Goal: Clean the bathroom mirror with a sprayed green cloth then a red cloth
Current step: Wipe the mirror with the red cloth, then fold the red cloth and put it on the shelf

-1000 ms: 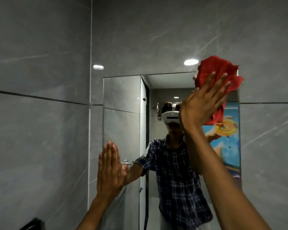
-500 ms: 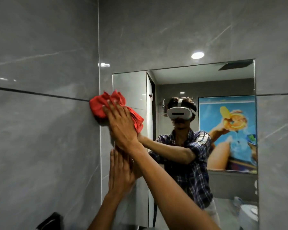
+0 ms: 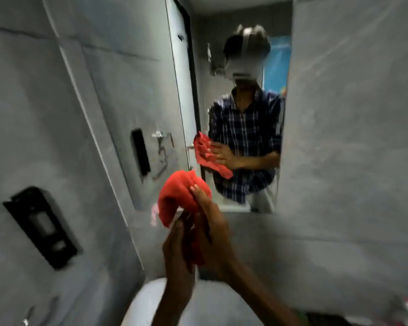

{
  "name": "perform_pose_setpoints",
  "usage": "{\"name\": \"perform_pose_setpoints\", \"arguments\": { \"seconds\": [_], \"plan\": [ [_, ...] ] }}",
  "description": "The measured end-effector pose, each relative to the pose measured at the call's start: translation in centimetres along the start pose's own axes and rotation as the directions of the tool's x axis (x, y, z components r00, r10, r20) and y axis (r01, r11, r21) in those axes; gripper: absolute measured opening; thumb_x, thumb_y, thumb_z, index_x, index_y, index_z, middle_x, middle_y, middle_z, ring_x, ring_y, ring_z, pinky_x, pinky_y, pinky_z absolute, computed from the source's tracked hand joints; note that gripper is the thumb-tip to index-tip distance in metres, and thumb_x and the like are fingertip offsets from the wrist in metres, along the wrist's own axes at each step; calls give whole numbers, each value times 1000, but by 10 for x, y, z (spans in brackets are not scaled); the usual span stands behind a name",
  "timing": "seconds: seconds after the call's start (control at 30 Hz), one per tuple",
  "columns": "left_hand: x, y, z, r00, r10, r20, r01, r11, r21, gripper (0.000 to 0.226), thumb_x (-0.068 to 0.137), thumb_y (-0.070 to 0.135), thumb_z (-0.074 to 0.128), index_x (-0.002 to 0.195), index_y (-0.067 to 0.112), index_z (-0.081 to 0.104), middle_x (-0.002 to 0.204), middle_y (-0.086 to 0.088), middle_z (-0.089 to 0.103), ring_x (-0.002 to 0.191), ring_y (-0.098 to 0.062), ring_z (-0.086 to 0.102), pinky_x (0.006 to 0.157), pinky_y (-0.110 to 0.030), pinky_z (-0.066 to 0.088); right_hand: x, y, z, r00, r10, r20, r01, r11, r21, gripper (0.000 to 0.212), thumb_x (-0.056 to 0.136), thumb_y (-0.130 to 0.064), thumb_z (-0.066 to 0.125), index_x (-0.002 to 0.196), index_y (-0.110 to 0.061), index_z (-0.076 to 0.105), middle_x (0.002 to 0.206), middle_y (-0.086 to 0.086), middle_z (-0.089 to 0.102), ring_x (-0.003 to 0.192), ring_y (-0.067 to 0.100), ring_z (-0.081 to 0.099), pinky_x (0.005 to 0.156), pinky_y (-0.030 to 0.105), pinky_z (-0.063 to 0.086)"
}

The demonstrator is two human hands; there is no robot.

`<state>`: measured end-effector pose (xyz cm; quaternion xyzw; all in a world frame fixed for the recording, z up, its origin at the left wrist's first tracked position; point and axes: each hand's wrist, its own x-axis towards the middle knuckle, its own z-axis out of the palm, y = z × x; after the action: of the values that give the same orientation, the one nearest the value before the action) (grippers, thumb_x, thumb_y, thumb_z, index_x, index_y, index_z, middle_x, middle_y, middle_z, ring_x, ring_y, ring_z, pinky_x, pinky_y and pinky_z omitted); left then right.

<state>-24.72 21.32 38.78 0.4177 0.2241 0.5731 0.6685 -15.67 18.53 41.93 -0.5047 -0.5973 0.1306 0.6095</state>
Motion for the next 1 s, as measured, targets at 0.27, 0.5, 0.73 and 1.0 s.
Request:
{"name": "perform_pose_setpoints", "arguments": {
  "seconds": [0.27,0.5,0.73,1.0],
  "plan": [
    [-156,-197,37,751,-652,-100,658,730,185,38,106,48,38,127,37,68,101,25,80,94,5,75,74,-17,61,-216,125,-145,878,427,218,-241,786,-570,56,108,-34,48,160,-21,35,173,2,19,161,19,18,131,37,20],
    [-224,-349,74,255,-934,-251,967,249,55,57,94,47,61,139,11,63,135,-24,68,129,-41,63,116,-61,43,-345,216,-266,170,971,167,-981,150,125,40,99,-23,67,136,-10,57,136,14,67,101,13,76,73,10,58],
    [-195,-479,95,246,-950,-194,948,193,254,54,99,40,57,148,18,52,141,-24,63,128,-38,62,99,-50,57,-374,339,-328,75,990,116,-950,36,309,50,91,0,71,140,-2,57,130,24,69,117,40,68,103,52,55],
    [-152,-564,88,463,-872,-158,758,297,580,58,103,34,52,157,30,31,152,-6,52,125,-26,60,107,-49,50,-352,440,-323,247,952,-178,-956,210,-205,61,99,-7,60,155,-5,36,150,19,54,135,40,55,113,50,46]
  ]
}}
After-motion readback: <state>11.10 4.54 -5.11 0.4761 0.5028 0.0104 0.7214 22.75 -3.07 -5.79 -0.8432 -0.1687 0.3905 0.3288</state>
